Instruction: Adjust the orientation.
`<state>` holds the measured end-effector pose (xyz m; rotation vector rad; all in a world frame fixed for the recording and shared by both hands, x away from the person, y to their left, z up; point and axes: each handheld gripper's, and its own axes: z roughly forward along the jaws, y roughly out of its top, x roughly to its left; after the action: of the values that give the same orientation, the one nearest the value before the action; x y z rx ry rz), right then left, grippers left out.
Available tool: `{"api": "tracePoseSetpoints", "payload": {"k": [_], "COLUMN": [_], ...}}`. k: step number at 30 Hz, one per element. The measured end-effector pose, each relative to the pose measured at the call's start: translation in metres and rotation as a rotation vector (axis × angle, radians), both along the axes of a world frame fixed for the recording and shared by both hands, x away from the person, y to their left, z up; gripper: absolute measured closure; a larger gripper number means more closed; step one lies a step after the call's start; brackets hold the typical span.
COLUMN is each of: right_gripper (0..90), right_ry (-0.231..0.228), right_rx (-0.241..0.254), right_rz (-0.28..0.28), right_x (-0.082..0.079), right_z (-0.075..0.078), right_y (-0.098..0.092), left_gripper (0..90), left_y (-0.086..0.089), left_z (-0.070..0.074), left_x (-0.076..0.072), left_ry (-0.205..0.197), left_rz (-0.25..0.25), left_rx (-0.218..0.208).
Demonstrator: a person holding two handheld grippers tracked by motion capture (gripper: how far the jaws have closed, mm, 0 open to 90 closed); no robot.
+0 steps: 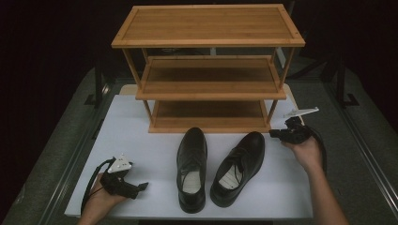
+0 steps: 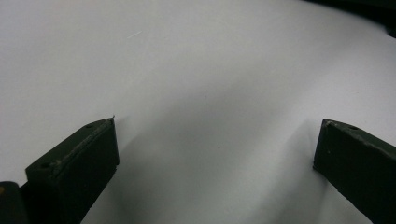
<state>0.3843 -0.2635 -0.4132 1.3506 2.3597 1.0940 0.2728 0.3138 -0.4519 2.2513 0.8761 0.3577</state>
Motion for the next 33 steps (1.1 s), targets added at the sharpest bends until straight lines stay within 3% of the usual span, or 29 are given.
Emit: {"api": "tracePoseSetpoints", "payload": {"k": [7,8,14,15,20,25,28,33], "right_gripper": [89.0,89.0,87.6,87.6,87.7,89.0,89.2,89.5], "right_ry": [-0.019,-0.024,-0.022,-0.012,0.012,0.002,0.014,0.029], "right_rx": [0.028,0.038,0.033,0.038,0.045,0.044,0.049,0.04], "right_rz": [0.005,0.021,0.082,0.103,0.14,0.178,0.2,0.217], "right_x": [-0.026,-0.036,-0.056,-0.064,-0.083,-0.103,-0.109,-0.106], "right_z": [0.0,-0.002,-0.007,-0.01,-0.016,-0.022,-0.028,-0.033], "right_y": [-0.002,0.0,0.006,0.009,0.016,0.026,0.032,0.039], "left_gripper": [0.0,0.0,0.0,0.0,0.0,0.0,0.0,0.0], "left_y": [0.0,0.0,0.0,0.0,0.0,0.0,0.0,0.0], "left_z": [0.0,0.0,0.0,0.0,0.0,0.0,0.0,0.0], "left_x": [0.0,0.0,0.0,0.0,0.0,0.0,0.0,0.0], "left_ry": [-0.002,-0.002,0.0,0.0,0.0,0.0,0.0,0.001], "left_rz": [0.001,0.0,-0.001,-0.001,-0.002,-0.002,-0.002,-0.002], "left_rx": [-0.002,-0.001,0.0,0.0,0.002,0.002,0.002,0.002]}}
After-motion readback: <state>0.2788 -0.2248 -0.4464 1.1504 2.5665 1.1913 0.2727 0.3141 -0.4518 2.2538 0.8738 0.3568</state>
